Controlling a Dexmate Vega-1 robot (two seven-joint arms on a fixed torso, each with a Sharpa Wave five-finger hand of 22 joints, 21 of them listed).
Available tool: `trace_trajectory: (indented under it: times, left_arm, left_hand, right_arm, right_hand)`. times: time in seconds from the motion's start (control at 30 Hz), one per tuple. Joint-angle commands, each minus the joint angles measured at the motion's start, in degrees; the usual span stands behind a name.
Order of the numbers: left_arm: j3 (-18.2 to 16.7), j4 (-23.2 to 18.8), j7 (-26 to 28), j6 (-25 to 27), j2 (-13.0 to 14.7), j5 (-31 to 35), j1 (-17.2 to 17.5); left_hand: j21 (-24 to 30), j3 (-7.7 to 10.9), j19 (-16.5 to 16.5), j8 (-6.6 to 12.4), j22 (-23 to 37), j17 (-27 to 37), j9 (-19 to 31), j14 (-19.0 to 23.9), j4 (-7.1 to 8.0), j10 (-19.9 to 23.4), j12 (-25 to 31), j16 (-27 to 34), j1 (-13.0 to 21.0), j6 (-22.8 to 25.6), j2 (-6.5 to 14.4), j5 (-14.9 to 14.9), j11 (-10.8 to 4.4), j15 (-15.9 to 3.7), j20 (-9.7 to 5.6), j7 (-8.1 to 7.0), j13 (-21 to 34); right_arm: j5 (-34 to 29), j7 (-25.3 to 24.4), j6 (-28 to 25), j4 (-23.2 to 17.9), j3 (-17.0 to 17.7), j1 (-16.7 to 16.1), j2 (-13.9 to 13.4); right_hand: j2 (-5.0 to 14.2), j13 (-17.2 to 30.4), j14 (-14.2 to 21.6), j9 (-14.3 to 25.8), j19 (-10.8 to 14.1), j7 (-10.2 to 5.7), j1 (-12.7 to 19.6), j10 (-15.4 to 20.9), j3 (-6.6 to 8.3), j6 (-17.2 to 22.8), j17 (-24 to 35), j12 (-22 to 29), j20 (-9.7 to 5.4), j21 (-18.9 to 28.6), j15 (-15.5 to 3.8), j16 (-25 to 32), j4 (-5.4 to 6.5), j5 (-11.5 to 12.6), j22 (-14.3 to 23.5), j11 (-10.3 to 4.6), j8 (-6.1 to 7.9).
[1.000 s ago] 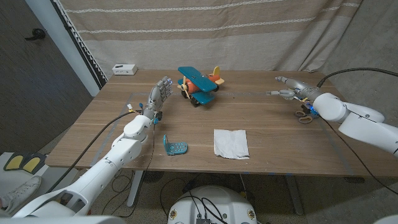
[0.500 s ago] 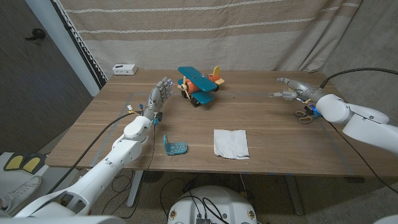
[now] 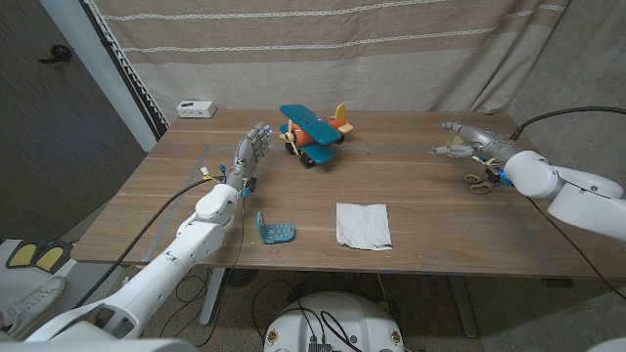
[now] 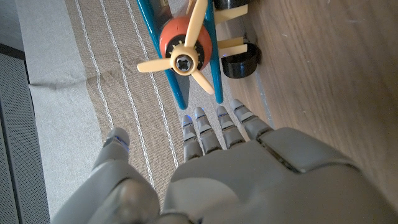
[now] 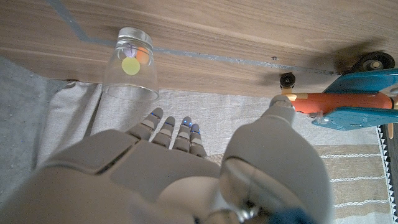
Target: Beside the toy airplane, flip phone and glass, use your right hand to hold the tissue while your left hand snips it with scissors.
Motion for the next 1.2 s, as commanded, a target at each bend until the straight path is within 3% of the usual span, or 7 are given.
trace_trajectory:
  times: [0.03, 0.7, 1.2]
  left_arm:
    - [0.0, -0.75, 0.47, -0.19, 0.07, 0.1, 0.85]
    - [-0.2, -1.06, 0.41, 0.09, 0.44, -0.12, 1.22]
    - [-0.22, -1.39, 1.0, 0.46, 0.53, 0.02, 1.49]
  left_hand:
    - [0.22, -0.13, -0.09, 0.39, 0.14, 0.2, 0.26, 0.36, 0.14, 0.61, 0.22, 0.02, 0.77, 0.69, -0.13, 0.14, -0.14, -8.07, -3.03, 0.14, 0.24]
    - [0.21, -0.2, -0.06, 0.21, 0.15, 0.21, 0.26, 0.32, 0.19, 0.66, 0.02, -0.07, 0.79, 0.7, -0.13, 0.17, -0.14, -8.09, -3.1, 0.07, 0.26]
    - [0.24, -0.25, 0.03, 0.07, 0.15, 0.22, 0.27, 0.49, 0.23, 1.14, 0.05, -0.05, 0.79, 0.6, -0.12, 0.16, -0.35, -8.2, -3.17, 0.06, 0.27]
  right_arm:
    - [0.39, -0.57, -1.29, -1.61, 2.06, -2.82, -2.0]
    - [-0.29, 0.36, -4.25, -3.75, 3.25, -4.49, -5.15]
    - [-1.46, 2.29, -5.69, -4.15, 2.42, -3.78, -7.21]
  right_hand:
    - [0.25, 0.07, 0.41, 0.09, 0.5, 0.21, 0.83, 0.55, 0.06, 0.65, 0.09, 0.56, 0.13, 0.36, -4.13, 0.51, -0.45, 0.24, 0.11, -0.08, 0.64]
    - [0.71, 0.13, 1.32, 0.14, 1.1, 0.13, 1.13, 1.77, 0.1, 1.75, 0.12, 0.97, 0.0, 0.3, -4.16, 0.5, -0.38, 0.5, 0.15, -0.16, 0.84]
    - [0.96, 0.15, 0.7, 0.15, 0.56, 0.46, 1.45, 2.04, 0.13, 2.03, 0.11, 0.99, -0.26, -0.1, -4.06, -0.01, -0.41, 0.99, 0.17, -0.11, 0.7]
